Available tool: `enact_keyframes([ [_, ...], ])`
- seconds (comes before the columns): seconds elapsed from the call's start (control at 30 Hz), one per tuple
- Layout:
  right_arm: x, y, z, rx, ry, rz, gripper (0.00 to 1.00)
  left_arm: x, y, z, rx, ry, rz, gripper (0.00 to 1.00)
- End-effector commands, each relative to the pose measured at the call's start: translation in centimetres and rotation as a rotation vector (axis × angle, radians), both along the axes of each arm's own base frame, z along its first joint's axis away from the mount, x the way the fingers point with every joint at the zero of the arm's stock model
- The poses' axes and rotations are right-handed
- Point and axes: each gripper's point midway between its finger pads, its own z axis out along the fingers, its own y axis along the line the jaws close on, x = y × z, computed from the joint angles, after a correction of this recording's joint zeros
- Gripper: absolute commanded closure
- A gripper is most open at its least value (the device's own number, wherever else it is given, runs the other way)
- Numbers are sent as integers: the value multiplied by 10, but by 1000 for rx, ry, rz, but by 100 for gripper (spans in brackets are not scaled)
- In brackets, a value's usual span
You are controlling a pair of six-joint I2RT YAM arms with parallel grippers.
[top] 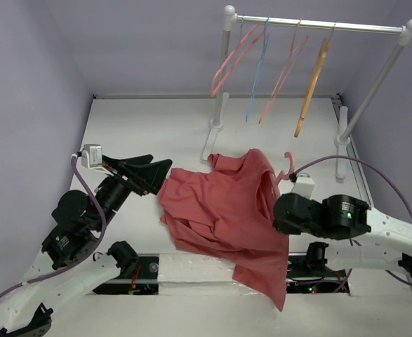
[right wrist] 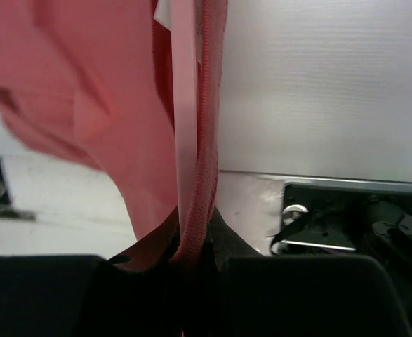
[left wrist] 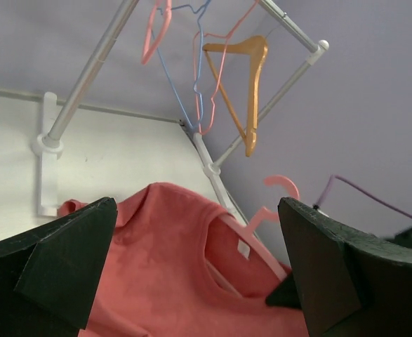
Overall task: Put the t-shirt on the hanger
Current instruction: Place the hanger at the clothesline.
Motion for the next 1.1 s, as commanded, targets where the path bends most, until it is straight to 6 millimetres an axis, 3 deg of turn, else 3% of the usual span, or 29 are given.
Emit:
enact_keyframes([
  [0.0,20,-22,-22,-185,51,-32,100,-7,-5,-4,65,-49,-44,1],
  [0.17,56,-38,-30,-207,43,-124,100,-18,-5,-1,81,-77,-91,1],
  [0.27,76,-66,-29,-219,35,-213,100,-24,0,1,90,-96,-94,1],
  [0.33,94,-86,-28,-233,21,-260,100,-25,2,-1,104,-103,-93,1],
  [0.47,125,-101,-13,-193,-22,-299,100,-26,4,-10,144,-101,-91,1],
  [0.53,142,-103,12,-186,-91,-306,100,-28,7,-14,152,-102,-85,1],
  [0.57,151,-118,18,-237,-104,-361,100,-27,8,-20,166,-100,-83,1],
  [0.6,159,-124,39,-248,-143,-388,100,-29,10,-22,166,-106,-79,1],
  [0.67,172,-136,55,-302,-173,-407,100,-26,13,-30,181,-96,-62,1],
  [0.73,188,-147,93,-297,-271,-440,100,-28,18,-32,176,-102,-47,1],
  [0.8,203,-154,112,-298,-319,-462,100,-29,21,-37,175,-108,-40,1],
  [0.83,209,-161,131,-304,-364,-476,100,-30,22,-39,178,-109,-39,1],
  [1.07,251,-181,171,-345,-462,-512,100,-29,27,-49,210,-106,-22,1],
])
